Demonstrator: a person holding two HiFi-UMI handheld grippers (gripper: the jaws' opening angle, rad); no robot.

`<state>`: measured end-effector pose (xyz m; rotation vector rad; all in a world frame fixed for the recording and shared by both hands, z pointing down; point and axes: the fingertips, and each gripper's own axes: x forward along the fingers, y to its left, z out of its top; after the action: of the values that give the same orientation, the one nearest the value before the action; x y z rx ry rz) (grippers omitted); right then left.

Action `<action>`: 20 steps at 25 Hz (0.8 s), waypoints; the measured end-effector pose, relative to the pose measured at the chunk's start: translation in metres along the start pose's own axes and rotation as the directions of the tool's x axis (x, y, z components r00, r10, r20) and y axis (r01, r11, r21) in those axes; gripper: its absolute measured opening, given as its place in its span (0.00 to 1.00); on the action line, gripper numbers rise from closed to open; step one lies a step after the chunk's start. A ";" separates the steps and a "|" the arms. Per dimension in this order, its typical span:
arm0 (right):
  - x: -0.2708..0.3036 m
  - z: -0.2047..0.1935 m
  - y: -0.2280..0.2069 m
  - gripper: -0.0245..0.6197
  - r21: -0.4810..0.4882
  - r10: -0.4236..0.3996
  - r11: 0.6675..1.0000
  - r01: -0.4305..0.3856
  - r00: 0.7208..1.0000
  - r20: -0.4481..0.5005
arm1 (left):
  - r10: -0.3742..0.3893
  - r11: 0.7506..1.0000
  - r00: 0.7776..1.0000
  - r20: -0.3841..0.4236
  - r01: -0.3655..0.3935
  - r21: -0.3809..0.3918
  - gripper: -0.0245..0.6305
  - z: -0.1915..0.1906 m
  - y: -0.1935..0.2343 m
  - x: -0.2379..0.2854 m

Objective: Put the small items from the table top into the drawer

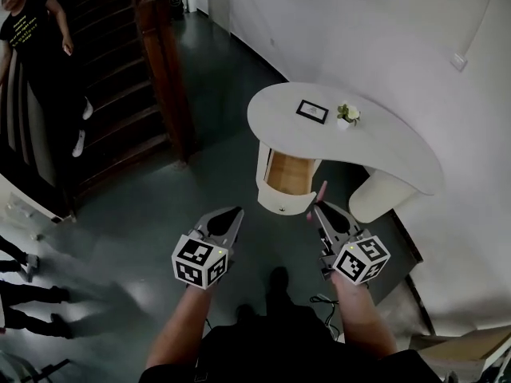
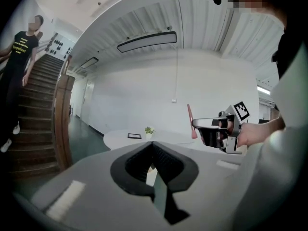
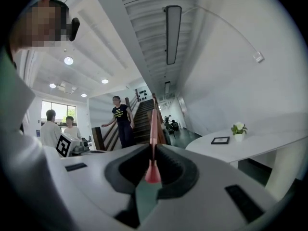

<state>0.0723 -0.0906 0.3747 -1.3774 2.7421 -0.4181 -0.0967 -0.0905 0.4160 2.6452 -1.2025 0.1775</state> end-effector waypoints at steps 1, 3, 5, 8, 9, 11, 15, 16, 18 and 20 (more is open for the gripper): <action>0.008 -0.001 -0.009 0.12 0.005 0.007 1.000 -0.007 1.000 -0.006 | 0.006 1.000 1.000 -0.007 -0.006 -0.004 0.05 -0.001 0.004 0.009; 0.026 -0.003 -0.029 0.12 0.016 0.021 1.000 -0.020 1.000 -0.021 | 0.023 1.000 1.000 -0.019 -0.023 -0.017 0.05 -0.004 0.013 0.028; 0.043 -0.004 -0.049 0.12 0.024 0.033 0.999 -0.032 0.999 -0.037 | 0.045 0.999 0.999 -0.024 -0.045 -0.023 0.05 -0.004 0.023 0.050; 0.065 -0.009 -0.078 0.12 0.038 0.057 0.998 -0.055 0.996 -0.064 | 0.070 0.997 0.997 -0.019 -0.070 -0.022 0.05 0.001 0.034 0.080; 0.071 -0.011 -0.087 0.12 0.043 0.068 0.997 -0.065 0.995 -0.072 | 0.075 0.997 0.997 -0.018 -0.075 -0.023 0.05 0.003 0.037 0.089; 0.083 -0.013 -0.100 0.12 0.049 0.087 0.995 -0.083 0.992 -0.087 | 0.083 0.996 0.996 -0.022 -0.084 -0.024 0.05 0.005 0.041 0.104; 0.098 -0.017 -0.114 0.12 0.048 0.117 0.993 -0.112 0.986 -0.119 | 0.096 0.995 0.995 -0.031 -0.097 -0.028 0.05 0.006 0.046 0.125; 0.101 -0.019 -0.118 0.12 0.046 0.117 0.993 -0.112 0.985 -0.129 | 0.098 0.995 0.995 -0.029 -0.098 -0.033 0.05 0.006 0.048 0.128; 0.106 -0.023 -0.124 0.12 0.042 0.108 0.994 -0.103 0.983 -0.148 | 0.097 0.994 0.995 -0.027 -0.098 -0.042 0.05 0.006 0.052 0.132; 0.112 -0.028 -0.126 0.12 0.030 0.094 0.995 -0.090 0.981 -0.172 | 0.092 0.995 0.995 -0.028 -0.094 -0.044 0.05 0.005 0.057 0.133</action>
<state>0.0989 -0.2446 0.4428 -1.2589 2.9146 -0.5874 -0.0527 -0.2245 0.4471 2.5423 -1.3066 0.1965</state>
